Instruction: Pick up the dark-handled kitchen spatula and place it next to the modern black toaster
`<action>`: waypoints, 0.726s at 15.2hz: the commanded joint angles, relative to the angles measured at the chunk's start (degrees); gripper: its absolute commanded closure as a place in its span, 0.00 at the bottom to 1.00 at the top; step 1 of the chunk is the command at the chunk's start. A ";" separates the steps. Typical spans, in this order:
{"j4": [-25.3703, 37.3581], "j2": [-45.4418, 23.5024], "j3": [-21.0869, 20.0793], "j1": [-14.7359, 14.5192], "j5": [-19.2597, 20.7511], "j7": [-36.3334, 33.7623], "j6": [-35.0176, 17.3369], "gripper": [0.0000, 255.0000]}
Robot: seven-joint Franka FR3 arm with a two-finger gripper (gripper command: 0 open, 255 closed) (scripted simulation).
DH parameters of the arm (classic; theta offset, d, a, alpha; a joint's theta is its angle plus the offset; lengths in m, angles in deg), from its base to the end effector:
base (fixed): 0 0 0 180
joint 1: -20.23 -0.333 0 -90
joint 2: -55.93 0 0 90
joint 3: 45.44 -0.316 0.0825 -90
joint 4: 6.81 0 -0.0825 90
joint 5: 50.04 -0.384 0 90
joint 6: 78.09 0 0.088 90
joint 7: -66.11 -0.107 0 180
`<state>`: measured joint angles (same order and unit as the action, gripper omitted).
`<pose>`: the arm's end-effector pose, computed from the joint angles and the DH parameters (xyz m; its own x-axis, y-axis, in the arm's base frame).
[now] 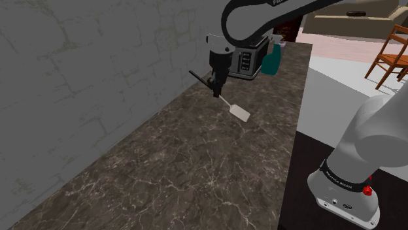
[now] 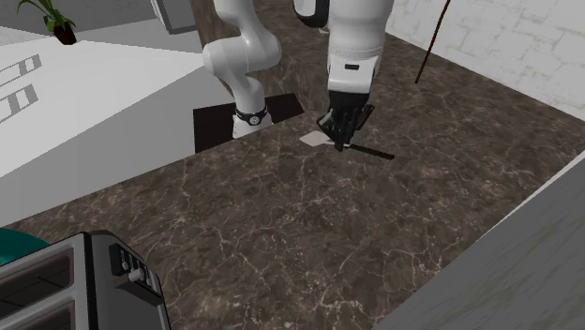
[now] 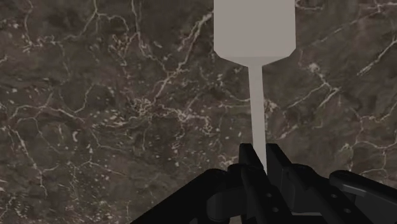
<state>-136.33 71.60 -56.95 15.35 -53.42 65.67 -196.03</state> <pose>0.4535 0.1411 0.4765 0.9675 0.2439 0.0667 0.2445 -0.9697 -0.0004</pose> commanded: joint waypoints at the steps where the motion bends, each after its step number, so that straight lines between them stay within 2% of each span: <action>1: 1.04 0.43 0.06 0.00 -0.04 0.01 1.49 1.00; 11: 7.73 1.54 0.42 0.10 0.00 0.07 9.28 1.00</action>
<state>-129.18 72.90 -56.63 15.42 -53.41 65.64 -187.60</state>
